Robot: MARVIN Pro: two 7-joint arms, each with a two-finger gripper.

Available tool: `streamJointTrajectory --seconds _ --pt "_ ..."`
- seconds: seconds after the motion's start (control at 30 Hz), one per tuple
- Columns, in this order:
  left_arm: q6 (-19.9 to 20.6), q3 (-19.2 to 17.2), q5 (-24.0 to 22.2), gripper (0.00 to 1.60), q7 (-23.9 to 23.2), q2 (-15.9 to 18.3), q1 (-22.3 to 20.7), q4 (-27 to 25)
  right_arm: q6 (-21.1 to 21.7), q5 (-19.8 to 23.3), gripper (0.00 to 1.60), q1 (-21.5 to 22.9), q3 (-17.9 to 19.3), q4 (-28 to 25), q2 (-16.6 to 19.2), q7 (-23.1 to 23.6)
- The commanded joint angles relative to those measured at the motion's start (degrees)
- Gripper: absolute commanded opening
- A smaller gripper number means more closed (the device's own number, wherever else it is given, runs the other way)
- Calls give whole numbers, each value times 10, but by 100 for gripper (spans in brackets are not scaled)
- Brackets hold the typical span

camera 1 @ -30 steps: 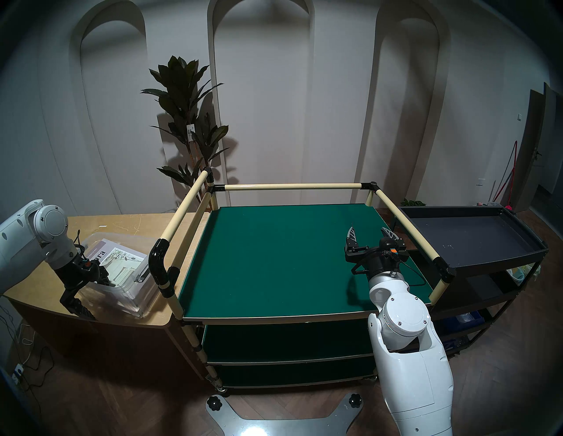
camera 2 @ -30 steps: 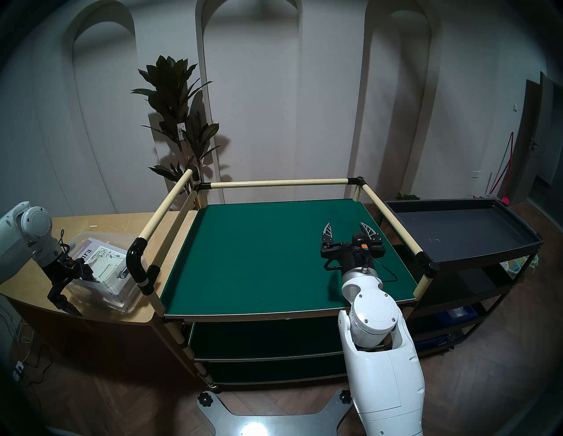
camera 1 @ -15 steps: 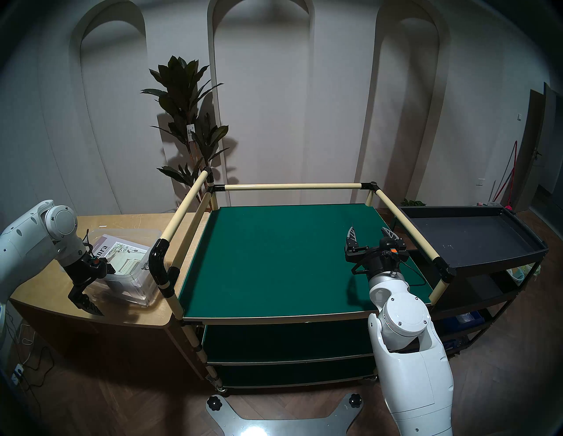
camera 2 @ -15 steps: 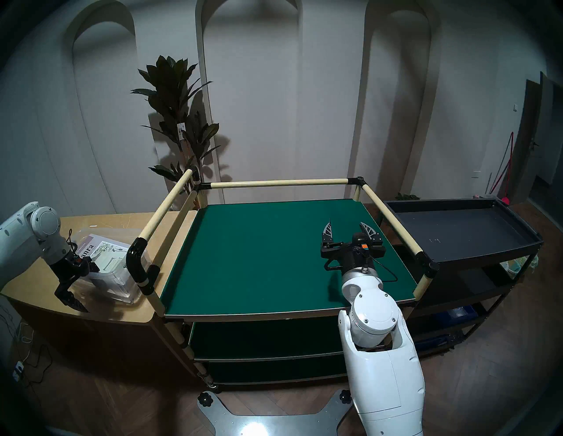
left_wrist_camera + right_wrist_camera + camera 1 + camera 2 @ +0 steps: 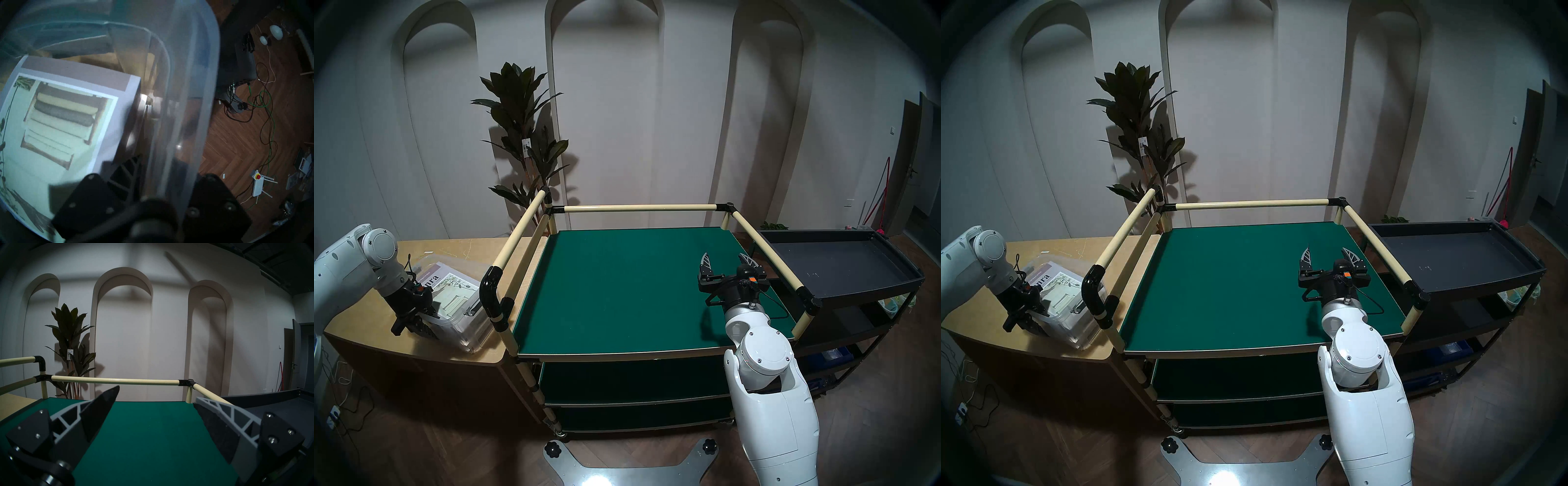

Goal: Put the storage box onto the shelf

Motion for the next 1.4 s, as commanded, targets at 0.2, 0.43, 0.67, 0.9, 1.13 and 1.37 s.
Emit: streamJointTrajectory --seconds 0.2,0.43,0.67,0.9,1.13,1.37 --pt "48 44 -98 0 -2 8 -49 23 -2 -1 160 2 1 -15 1 -1" --pt "75 20 -88 0 -2 -12 -87 68 -2 -1 160 3 1 -14 1 -1" --pt "87 9 -60 0 -2 -22 -118 95 -3 -1 160 3 1 -13 1 -1" --pt "90 -3 -38 0 -2 -30 -149 107 -3 -1 160 3 1 -13 1 -1" --pt "91 -27 -22 0 -2 -23 -161 100 -3 -1 160 3 1 -13 1 -1" --pt "94 -45 -11 0 -2 -15 -188 82 -3 -1 160 3 1 -12 1 -1"
